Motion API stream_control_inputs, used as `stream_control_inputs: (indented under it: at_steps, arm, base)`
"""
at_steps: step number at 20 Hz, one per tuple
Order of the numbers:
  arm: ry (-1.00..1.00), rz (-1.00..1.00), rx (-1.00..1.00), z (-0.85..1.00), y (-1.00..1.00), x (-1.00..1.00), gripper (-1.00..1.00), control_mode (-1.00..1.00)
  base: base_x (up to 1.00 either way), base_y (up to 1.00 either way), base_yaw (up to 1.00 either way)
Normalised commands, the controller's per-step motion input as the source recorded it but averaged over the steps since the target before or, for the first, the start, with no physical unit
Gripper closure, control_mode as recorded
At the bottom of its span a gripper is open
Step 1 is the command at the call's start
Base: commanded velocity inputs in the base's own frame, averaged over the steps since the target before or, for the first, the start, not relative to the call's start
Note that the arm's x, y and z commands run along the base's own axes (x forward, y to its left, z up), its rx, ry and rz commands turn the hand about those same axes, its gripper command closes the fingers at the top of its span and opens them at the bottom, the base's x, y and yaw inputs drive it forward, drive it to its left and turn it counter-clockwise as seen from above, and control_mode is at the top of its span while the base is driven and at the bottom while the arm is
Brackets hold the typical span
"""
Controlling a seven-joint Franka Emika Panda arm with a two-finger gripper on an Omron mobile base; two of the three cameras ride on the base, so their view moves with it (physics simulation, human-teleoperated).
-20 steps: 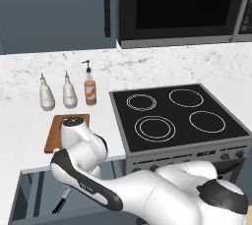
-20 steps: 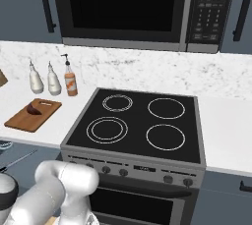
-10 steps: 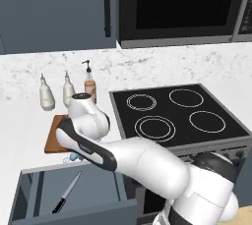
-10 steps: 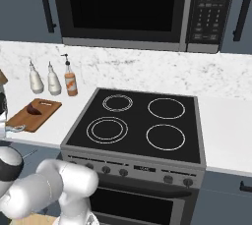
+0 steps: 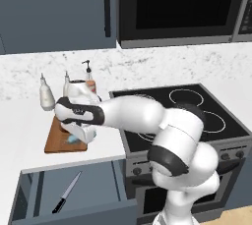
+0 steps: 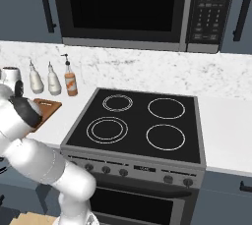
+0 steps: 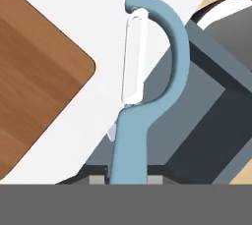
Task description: Place the appropriate cutting tool for cutting the potato skin on the cutting board.
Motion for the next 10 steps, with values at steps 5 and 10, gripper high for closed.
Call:
stream_control_inputs:
  at_steps: [5, 10]
  arm:
    - [0.17, -0.04, -0.14, -0.10, 0.48, 0.40, 1.00, -1.00]
    - [0.09, 0.00, -0.14, -0.12, 0.02, 0.26, 1.00, -1.00]
  base:
    - [0.00, 0.00, 0.00]
    - [0.00, 0.00, 0.00]
